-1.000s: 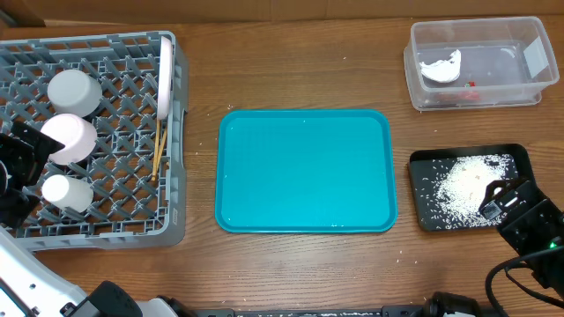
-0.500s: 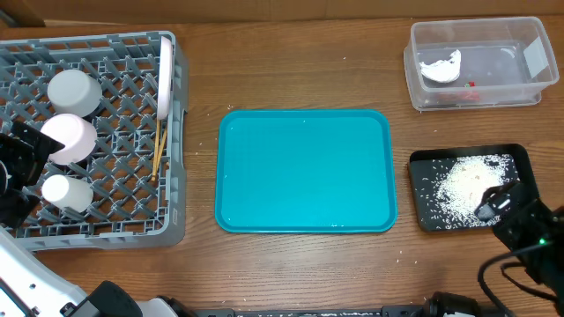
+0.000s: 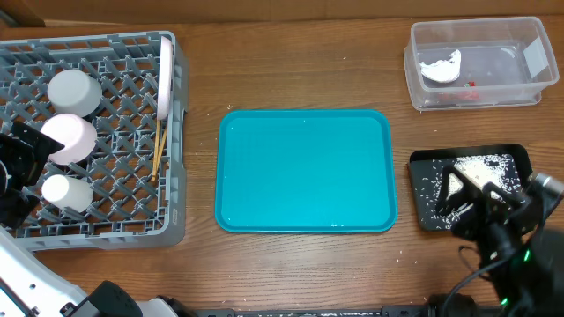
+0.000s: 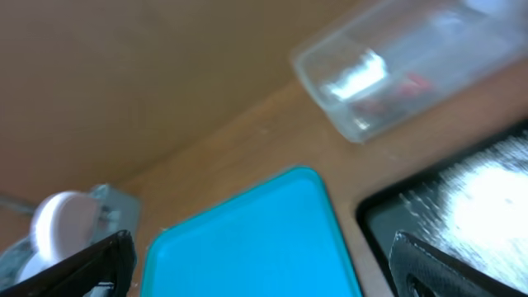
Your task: Sort waste into correct bins and load items into the dishwasher
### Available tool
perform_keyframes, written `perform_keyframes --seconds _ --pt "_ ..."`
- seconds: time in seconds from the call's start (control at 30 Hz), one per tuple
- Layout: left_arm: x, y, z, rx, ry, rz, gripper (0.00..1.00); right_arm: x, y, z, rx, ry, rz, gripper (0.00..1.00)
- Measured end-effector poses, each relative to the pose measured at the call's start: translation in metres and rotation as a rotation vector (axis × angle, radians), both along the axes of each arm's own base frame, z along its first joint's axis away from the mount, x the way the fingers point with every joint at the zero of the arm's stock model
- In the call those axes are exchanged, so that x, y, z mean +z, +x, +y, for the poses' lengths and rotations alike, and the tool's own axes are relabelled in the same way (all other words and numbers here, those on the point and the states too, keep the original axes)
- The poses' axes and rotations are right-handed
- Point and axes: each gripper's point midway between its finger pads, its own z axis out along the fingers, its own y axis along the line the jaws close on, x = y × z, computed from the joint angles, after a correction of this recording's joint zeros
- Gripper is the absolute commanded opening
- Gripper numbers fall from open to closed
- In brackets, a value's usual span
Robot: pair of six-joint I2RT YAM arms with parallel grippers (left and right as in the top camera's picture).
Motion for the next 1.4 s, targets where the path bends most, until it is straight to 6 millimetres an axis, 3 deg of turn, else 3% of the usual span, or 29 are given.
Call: perform_keyframes --seconds 0.33,0.57,0.7,0.8,0.9,1.07,1.4 --pt "0.000 0.000 0.000 0.000 0.000 0.000 1.00 -0.037 0.011 0.007 0.050 -0.083 -0.295 1.00" --pt "0.000 0.000 0.000 0.000 0.001 0.001 1.00 -0.070 0.028 0.008 0.052 -0.103 -0.394 1.00" --pt "0.000 0.000 0.000 0.000 0.001 0.000 1.00 -0.079 0.034 0.008 0.051 -0.113 -0.456 1.00" --pt "0.000 0.000 0.000 0.000 0.001 0.001 1.00 -0.095 0.037 0.008 0.055 -0.144 -0.425 1.00" --pt "0.000 0.000 0.000 0.000 0.001 0.000 1.00 -0.095 0.037 0.010 0.069 -0.211 -0.429 1.00" --pt "0.000 0.000 0.000 0.000 0.000 0.000 1.00 -0.124 0.038 0.007 0.081 -0.312 -0.322 1.00" --pt "0.000 0.000 0.000 0.000 0.000 0.000 1.00 -0.124 0.039 0.000 0.051 -0.365 -0.319 1.00"
